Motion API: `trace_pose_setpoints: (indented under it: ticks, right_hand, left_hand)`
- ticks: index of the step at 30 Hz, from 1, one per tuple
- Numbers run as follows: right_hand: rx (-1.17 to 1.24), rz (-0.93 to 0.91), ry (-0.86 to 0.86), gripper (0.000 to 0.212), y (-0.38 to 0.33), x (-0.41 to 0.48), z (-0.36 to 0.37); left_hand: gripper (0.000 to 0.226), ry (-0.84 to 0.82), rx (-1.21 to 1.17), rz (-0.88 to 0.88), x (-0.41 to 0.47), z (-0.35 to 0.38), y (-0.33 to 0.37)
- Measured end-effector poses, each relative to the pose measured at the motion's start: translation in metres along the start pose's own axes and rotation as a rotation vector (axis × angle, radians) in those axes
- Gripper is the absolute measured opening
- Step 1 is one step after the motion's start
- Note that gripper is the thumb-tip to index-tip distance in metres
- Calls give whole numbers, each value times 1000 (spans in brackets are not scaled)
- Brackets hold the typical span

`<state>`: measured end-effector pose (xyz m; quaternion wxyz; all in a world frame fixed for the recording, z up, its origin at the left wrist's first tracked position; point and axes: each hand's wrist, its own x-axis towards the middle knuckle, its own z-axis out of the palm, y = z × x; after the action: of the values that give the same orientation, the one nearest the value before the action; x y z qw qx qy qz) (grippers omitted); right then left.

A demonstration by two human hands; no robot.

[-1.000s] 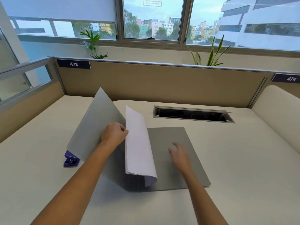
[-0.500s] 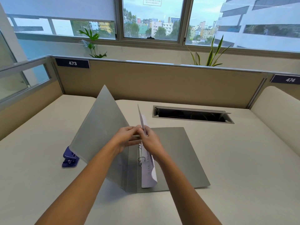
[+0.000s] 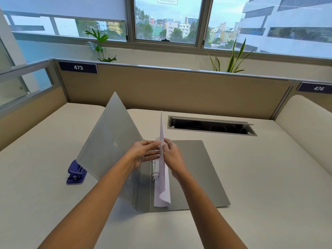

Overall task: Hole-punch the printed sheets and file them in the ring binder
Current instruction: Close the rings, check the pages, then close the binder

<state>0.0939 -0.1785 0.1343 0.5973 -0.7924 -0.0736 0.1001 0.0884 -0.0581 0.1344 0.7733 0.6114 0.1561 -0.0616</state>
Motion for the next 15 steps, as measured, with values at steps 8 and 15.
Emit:
trace_pose_setpoints:
  ticks: [8,15]
  right_hand:
    - [112,41,-52,45,7,1,-3]
    - [104,19,-34,59,9,-3,-8]
  left_hand:
    - [31,7,-11,10,-2,3,1]
    - [26,-31,-91,-27,-4,6,1]
